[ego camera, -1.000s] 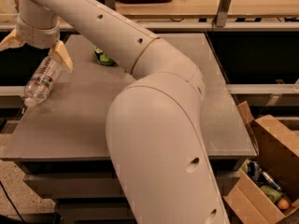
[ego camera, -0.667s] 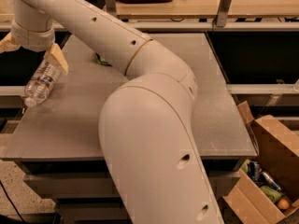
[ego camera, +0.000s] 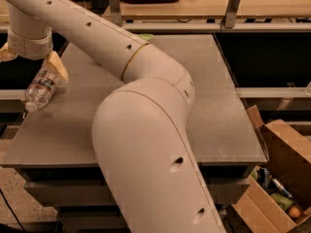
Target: Pick water bottle
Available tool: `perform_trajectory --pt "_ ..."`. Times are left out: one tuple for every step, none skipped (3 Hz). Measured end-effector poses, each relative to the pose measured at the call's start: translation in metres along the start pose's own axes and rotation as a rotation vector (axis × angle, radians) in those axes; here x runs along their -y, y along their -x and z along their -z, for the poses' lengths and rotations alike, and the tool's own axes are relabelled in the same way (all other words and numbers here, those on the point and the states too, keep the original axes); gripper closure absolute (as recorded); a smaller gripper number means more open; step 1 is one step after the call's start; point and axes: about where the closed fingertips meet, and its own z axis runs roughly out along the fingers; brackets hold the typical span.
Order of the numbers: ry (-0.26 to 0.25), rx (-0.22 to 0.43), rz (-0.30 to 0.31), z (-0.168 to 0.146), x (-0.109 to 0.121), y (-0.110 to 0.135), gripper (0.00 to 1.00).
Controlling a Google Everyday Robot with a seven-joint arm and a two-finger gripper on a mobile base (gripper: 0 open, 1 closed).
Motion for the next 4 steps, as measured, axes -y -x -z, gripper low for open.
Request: perform_trajectory --pt "0.023 0.017 -0.008 -0.008 -0.001 0.002 0.18" --pt "0.049 0.030 -0.016 -0.015 -0.005 0.003 0.41" --pt "0.059 0.036 -0.020 -0.018 -0.006 0.004 0.65" --pt "0.066 0.030 -0.015 -0.016 -0.006 0.003 0.87"
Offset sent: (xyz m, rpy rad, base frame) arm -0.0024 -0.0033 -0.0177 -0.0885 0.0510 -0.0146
